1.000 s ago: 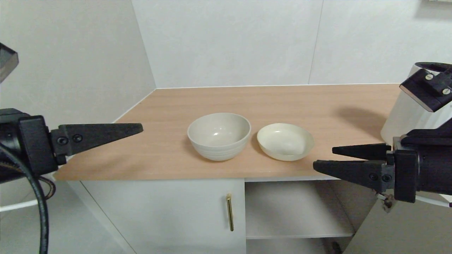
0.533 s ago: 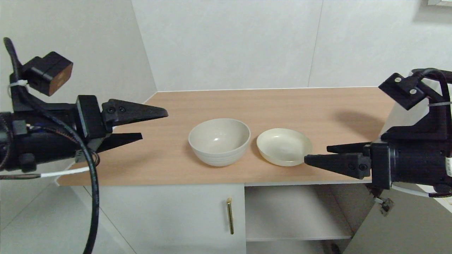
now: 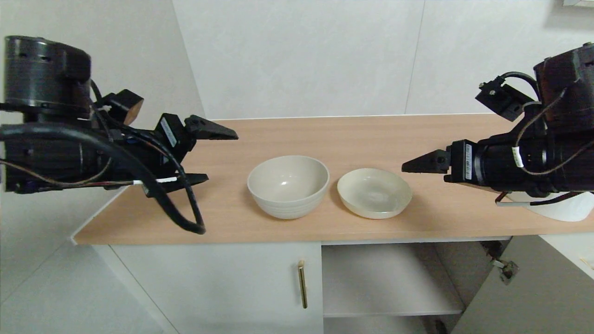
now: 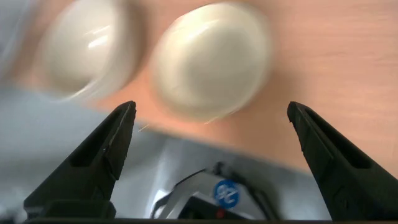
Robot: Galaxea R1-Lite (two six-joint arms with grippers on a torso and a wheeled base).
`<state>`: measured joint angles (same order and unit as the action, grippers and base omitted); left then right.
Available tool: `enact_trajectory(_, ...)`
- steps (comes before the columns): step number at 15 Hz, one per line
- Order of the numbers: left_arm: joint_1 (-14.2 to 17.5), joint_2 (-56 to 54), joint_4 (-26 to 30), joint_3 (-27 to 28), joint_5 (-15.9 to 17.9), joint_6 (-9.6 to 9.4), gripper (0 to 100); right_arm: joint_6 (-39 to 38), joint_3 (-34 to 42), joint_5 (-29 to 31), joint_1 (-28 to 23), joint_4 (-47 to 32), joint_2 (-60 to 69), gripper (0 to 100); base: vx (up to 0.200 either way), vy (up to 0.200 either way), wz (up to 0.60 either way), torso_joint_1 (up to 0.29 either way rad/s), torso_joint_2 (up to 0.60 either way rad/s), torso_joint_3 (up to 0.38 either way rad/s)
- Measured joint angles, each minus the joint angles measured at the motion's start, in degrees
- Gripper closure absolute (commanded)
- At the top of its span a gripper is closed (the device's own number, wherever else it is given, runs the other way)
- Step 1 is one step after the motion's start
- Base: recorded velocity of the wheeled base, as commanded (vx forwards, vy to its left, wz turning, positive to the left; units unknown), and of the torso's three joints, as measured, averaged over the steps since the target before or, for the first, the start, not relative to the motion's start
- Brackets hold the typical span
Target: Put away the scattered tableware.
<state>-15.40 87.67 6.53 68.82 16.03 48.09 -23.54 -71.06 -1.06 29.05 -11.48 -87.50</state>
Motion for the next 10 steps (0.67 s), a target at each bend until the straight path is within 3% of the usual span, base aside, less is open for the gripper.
enact_trajectory(4,-0.41,4.41,2.02,1.66,-1.83,0.0,0,-0.05,-0.44,1.06,-0.78,1.17,-3.06,0,0.0,0.0,0.0,0.0,0.0,0.0)
enact_trajectory(10,-4.75,7.0,2.06,1.16,-1.83,-0.04,0,0.15,1.66,0.99,-1.08,3.22,-4.22,0,0.0,0.0,0.0,0.0,0.0,0.0)
